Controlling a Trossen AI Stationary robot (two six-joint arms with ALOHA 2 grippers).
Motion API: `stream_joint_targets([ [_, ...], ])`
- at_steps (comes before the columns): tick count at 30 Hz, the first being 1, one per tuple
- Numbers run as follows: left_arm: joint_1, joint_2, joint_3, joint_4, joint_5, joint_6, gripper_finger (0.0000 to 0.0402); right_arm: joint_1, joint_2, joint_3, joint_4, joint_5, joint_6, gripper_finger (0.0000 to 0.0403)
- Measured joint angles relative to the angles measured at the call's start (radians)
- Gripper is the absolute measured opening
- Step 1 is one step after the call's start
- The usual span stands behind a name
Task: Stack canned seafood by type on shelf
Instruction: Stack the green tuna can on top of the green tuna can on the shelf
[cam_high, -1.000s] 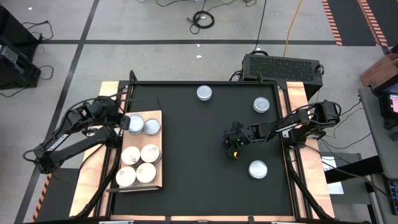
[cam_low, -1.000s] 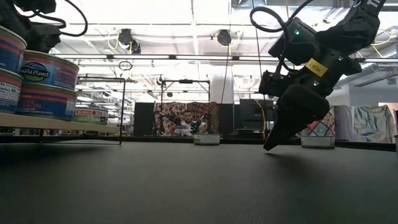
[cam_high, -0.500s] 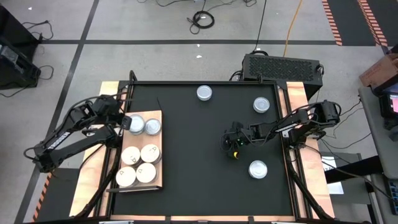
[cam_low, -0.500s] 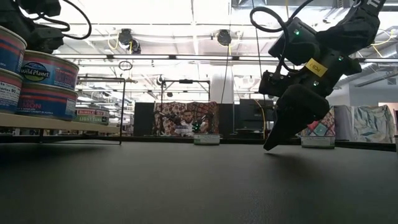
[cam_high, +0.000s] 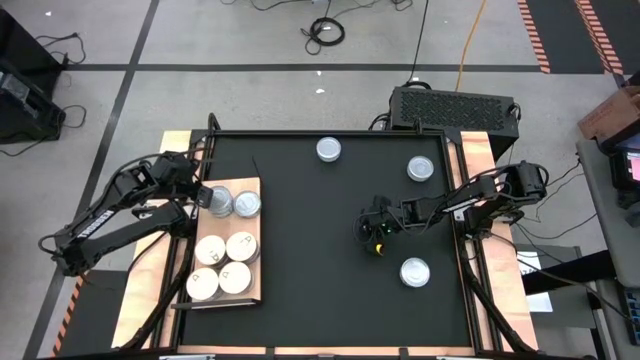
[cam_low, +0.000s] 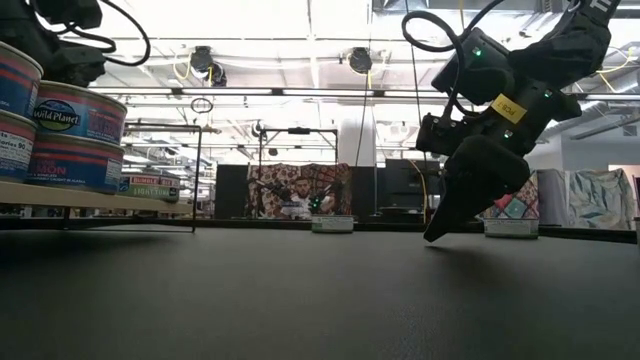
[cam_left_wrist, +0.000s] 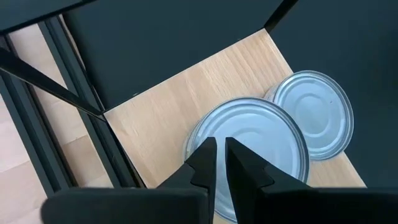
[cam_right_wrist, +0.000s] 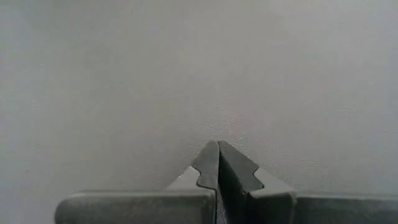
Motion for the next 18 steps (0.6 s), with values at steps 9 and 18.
stream_joint_targets([
  [9, 0.0, 0.0, 0.107, 0.011, -0.001, 0.027, 0.0036, 0.0, 0.0, 0.0, 0.011, 0.0, -0.004, 0.0],
  [18, -0.001, 0.03, 0.117, 0.348, 0.122, 0.109, 0.0035, -0.016, 0.028, 0.0, 0.529, -0.001, -0.151, 0.0],
])
